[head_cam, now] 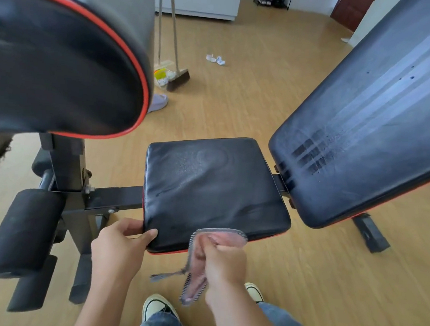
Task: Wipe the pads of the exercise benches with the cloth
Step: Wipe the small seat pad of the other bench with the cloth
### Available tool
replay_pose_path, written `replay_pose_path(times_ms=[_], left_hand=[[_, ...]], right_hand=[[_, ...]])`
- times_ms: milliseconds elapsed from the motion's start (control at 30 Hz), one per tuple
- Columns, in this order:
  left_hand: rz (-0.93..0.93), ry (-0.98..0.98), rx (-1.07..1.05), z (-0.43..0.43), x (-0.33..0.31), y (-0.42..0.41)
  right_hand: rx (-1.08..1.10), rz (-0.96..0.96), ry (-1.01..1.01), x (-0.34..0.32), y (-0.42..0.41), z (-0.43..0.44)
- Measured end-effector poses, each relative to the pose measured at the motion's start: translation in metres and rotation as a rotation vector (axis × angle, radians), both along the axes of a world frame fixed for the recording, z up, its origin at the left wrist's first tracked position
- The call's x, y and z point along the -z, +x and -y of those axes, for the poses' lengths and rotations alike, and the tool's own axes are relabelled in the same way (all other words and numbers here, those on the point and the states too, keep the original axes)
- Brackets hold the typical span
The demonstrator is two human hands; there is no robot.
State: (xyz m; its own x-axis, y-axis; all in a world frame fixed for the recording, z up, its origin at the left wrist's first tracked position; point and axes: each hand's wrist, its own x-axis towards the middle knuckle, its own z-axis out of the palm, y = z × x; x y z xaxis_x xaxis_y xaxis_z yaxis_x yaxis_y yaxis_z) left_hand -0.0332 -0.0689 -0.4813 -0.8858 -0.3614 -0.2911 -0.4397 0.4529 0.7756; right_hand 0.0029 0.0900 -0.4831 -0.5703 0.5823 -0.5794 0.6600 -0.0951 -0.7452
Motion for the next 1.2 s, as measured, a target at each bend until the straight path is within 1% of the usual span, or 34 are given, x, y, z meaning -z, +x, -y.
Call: replay_pose_path(times_ms=[67,167,233,300,433,533,633,700,767,800,933,1000,1067,1167,1200], left_hand=[[-0.004,-0.008,-0.001,0.0,-0.001,0.001],[-0.009,0.006,0.002,-0.002,-0.004,0.005],[-0.007,0.029,-0.011,-0.003,-0.005,0.006],[0.001,0.025,-0.023,-0.004,-0.005,0.006],[-0.006,0.021,-0.035,-0.004,-0.004,0.004],[-0.016,0.018,-0.038,-0.003,-0.003,0.004],[-0.031,-0.002,-0.048,-0.003,-0.005,0.004],[-0.032,-0.003,-0.044,-0.004,-0.006,0.005],[-0.024,0.017,-0.041,-0.003,-0.008,0.005],[-0.018,0.034,-0.041,-0.003,-0.008,0.005],[-0.004,0.089,-0.047,-0.001,-0.007,0.007],[-0.014,0.084,-0.048,0.0,-0.005,0.007],[-0.016,0.078,-0.062,0.001,-0.005,0.007],[0.003,0.085,-0.084,0.002,-0.005,0.006],[0.011,0.085,-0.088,0.002,-0.006,0.006]], right_hand=[[0.077,0.003,0.06,-0.005,0.0,-0.033],[0.189,0.012,0.214,-0.029,-0.001,-0.086],[0.253,0.007,0.274,-0.041,-0.002,-0.1],[0.238,0.026,0.264,-0.038,-0.004,-0.078],[0.169,0.008,0.249,-0.01,-0.006,0.006],[0.148,0.027,0.227,-0.007,-0.004,0.048],[-0.057,0.082,0.1,-0.002,-0.003,0.078],[-0.127,0.113,0.024,0.004,-0.006,0.086],[-0.09,0.12,0.005,0.0,-0.007,0.075],[-0.054,0.102,0.029,-0.003,-0.005,0.064],[0.156,-0.027,0.113,-0.003,0.0,0.029],[0.131,-0.045,0.112,-0.004,-0.001,0.043],[0.101,-0.014,0.094,-0.008,-0.003,0.065],[0.137,-0.096,0.051,0.007,-0.004,0.083],[0.125,-0.088,0.052,0.012,-0.004,0.085]])
